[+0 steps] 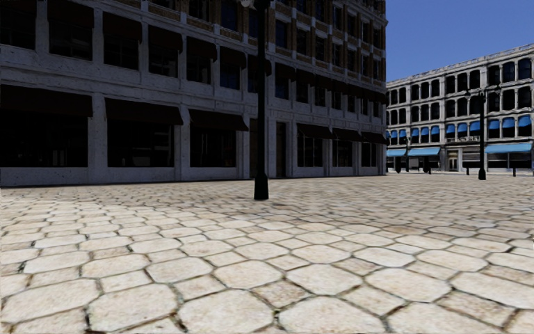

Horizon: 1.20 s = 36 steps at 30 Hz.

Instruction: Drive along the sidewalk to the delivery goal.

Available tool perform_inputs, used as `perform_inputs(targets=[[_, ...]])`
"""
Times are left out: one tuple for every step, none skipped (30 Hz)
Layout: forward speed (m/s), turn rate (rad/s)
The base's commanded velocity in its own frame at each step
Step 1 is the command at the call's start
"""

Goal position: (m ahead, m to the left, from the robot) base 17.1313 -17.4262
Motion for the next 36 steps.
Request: perform_inputs(targets=[[2.00,-0.47],[2.00,-0.47],[2.00,-0.50],[2.00,-0.53],[2.00,-0.54],[2.00,-0.54],[2.00,-0.54],[2.00,-0.54],[2.00,-0.54],[2.00,-0.54],[2.00,-0.54],[2.00,-0.54],[2.00,-0.54],[2.00,-0.54],[2.00,-0.54],[2.00,-0.54],[2.00,-0.54],[2.00,-0.54],[2.00,-0.54],[2.00,-0.54],[2.00,-0.54],[2.00,-0.54],[2.00,-0.54],[2.00,-0.54],[2.00,-0.54],[2.00,-0.54],[2.00,-0.54],[2.00,-0.54],[2.00,-0.54],[2.00,-0.54],[2.00,-0.52],[2.00,-0.52],[2.00,-0.52],[2.00,-0.52],[2.00,-0.51],[2.00,-0.51]])
